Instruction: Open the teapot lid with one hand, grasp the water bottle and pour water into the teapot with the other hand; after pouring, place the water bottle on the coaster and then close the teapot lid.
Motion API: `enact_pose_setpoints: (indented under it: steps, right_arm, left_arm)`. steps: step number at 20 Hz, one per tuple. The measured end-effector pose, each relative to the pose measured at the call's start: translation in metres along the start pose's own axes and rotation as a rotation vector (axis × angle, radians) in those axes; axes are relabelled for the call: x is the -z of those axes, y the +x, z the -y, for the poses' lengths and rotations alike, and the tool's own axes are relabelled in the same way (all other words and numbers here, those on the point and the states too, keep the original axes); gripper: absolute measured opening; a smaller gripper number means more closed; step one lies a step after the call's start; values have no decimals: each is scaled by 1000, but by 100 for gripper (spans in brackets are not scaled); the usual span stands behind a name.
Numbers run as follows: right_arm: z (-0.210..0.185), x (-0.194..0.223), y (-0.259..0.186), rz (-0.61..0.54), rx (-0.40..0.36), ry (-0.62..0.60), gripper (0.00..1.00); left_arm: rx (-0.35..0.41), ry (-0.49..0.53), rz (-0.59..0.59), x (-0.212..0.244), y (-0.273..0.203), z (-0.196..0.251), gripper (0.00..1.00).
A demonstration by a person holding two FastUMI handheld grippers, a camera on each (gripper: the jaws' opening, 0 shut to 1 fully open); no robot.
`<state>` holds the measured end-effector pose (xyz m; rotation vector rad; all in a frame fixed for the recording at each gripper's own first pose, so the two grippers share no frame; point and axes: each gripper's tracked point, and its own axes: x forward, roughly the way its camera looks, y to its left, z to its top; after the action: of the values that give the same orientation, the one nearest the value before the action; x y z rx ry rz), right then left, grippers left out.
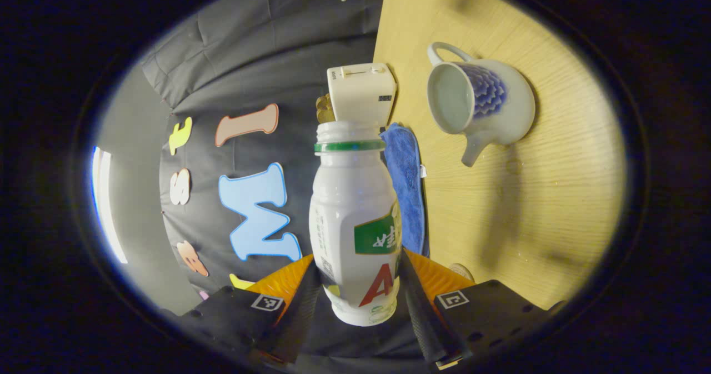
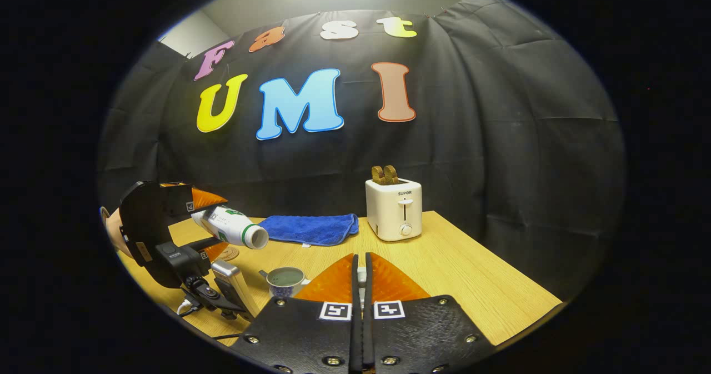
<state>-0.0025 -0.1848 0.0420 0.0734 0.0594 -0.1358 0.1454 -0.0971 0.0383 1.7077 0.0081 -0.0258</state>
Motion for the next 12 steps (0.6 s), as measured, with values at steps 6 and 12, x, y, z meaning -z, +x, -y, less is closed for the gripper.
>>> enact_pose_setpoints:
  steps: [6, 12]
  right_arm:
    - [1, 4, 1, -9, -5, 6, 0]
    - [4, 6, 2, -11, -4, 9, 0]
  left_arm:
    - [-14, 52, 13, -2, 0, -6, 85]
    - [-11, 86, 11, 0, 1, -10, 91]
